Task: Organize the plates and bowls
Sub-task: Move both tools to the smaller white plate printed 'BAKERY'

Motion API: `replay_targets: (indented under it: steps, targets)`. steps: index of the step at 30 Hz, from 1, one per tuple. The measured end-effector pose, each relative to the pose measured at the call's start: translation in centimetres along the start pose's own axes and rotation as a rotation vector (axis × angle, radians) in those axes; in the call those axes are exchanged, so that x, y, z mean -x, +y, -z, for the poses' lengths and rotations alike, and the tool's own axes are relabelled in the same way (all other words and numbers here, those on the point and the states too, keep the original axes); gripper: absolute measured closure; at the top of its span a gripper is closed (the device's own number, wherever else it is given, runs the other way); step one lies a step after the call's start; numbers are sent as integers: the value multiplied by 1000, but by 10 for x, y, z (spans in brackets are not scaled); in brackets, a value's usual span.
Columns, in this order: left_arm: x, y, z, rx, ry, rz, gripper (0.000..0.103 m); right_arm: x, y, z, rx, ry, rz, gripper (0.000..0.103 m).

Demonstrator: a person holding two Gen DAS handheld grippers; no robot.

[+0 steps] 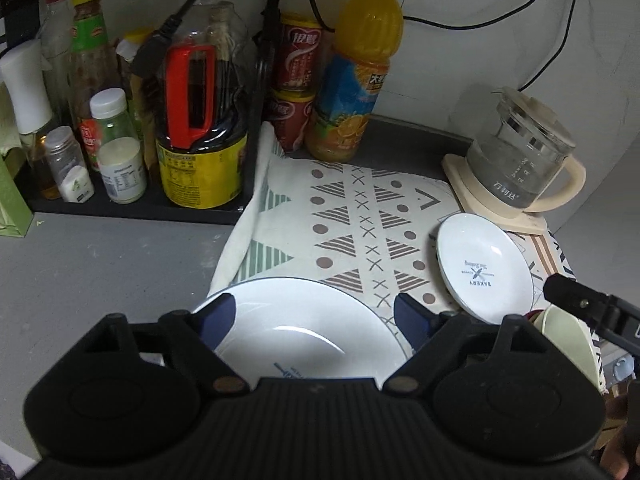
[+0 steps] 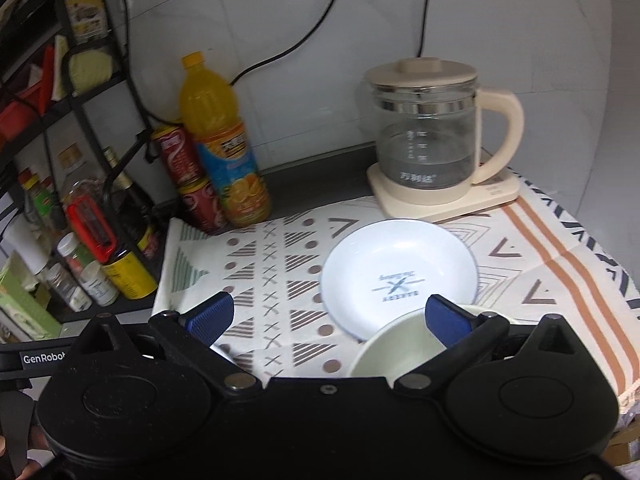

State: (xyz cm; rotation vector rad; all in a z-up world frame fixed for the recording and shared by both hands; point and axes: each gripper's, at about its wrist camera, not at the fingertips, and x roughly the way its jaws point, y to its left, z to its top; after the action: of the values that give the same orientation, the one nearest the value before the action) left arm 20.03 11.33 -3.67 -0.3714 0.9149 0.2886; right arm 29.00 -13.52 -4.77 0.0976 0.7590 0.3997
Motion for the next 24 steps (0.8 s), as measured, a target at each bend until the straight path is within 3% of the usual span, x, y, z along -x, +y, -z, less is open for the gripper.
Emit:
replay_targets:
  steps: [13,24]
  targets:
    - [-31,-26,-20,-120,29,51,18,-16,-22,-11,-68,-5,119,0]
    - [-66,-47,-36,-224,79,215,18,-27,-31,-14,-134,3,220,0]
